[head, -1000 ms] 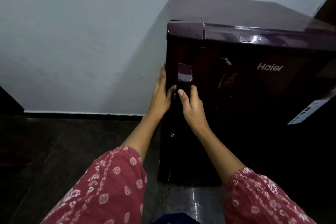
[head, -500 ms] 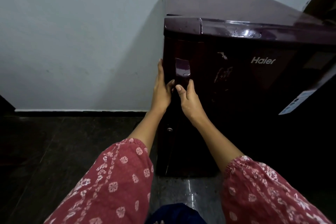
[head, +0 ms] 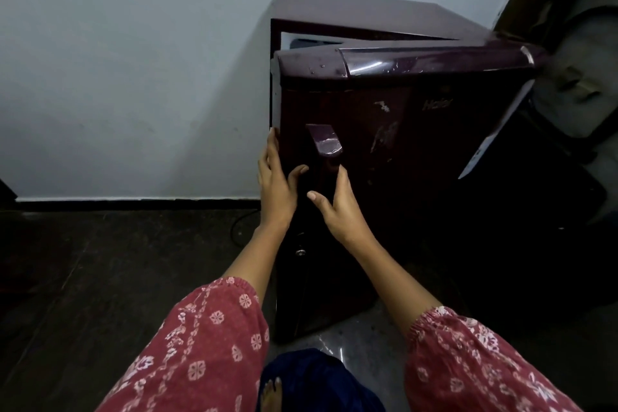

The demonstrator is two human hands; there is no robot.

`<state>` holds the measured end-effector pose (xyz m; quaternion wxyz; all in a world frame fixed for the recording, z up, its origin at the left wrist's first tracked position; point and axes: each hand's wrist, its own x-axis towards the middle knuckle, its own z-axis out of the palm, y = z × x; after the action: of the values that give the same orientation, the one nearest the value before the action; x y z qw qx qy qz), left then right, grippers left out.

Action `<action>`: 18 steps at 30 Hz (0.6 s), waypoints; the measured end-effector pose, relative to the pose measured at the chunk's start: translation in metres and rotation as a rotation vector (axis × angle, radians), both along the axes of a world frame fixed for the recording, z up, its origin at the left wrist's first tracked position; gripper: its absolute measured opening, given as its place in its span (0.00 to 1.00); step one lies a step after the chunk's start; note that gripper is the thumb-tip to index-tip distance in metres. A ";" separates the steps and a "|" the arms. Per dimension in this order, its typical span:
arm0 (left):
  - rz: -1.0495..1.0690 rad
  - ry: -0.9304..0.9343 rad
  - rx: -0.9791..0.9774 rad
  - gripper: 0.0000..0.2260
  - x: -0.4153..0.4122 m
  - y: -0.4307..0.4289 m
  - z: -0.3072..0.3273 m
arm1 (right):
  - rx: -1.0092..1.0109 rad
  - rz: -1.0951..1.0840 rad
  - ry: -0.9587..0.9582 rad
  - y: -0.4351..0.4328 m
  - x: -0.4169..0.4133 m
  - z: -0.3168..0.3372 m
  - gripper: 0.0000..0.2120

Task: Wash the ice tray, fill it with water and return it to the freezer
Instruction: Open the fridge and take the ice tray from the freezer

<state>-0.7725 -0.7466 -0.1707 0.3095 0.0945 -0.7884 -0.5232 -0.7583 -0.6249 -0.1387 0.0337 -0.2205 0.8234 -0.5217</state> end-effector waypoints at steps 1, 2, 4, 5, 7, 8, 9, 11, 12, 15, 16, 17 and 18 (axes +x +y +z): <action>0.006 -0.006 0.005 0.34 0.011 0.008 0.001 | 0.005 -0.025 -0.007 0.008 0.010 -0.002 0.33; 0.018 -0.022 0.014 0.35 0.021 0.015 0.001 | 0.005 -0.051 -0.009 0.016 0.020 -0.005 0.33; 0.044 -0.078 0.023 0.36 0.040 0.029 0.001 | -0.012 -0.109 0.016 0.032 0.040 -0.012 0.33; 0.053 -0.108 0.020 0.37 0.048 0.036 0.000 | -0.026 -0.144 0.038 0.040 0.050 -0.016 0.32; 0.063 -0.141 -0.010 0.40 0.065 0.051 -0.001 | -0.064 -0.220 0.089 0.055 0.068 -0.025 0.31; 0.068 -0.144 -0.035 0.41 0.074 0.060 -0.002 | -0.082 -0.256 0.116 0.063 0.077 -0.029 0.31; 0.074 -0.144 -0.061 0.43 0.082 0.070 -0.003 | -0.098 -0.288 0.136 0.071 0.085 -0.032 0.31; 0.093 -0.138 -0.108 0.44 0.098 0.090 -0.004 | -0.121 -0.332 0.151 0.087 0.100 -0.036 0.32; 0.104 -0.132 -0.123 0.43 0.105 0.100 -0.004 | -0.124 -0.345 0.156 0.095 0.107 -0.038 0.33; 0.121 -0.088 -0.146 0.39 0.129 0.133 -0.009 | -0.032 -0.438 0.231 0.122 0.133 -0.043 0.36; 0.114 -0.062 -0.148 0.39 0.135 0.144 -0.011 | 0.032 -0.496 0.287 0.130 0.142 -0.046 0.36; 0.103 -0.035 -0.152 0.38 0.142 0.156 -0.012 | 0.091 -0.554 0.343 0.139 0.151 -0.049 0.37; 0.097 -0.008 -0.155 0.38 0.147 0.168 -0.014 | 0.132 -0.590 0.381 0.145 0.159 -0.053 0.37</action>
<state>-0.6258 -0.5789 -0.1845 0.3379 0.1105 -0.8222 -0.4445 -0.5995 -0.4801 -0.1919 -0.2585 -0.0638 0.8751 -0.4041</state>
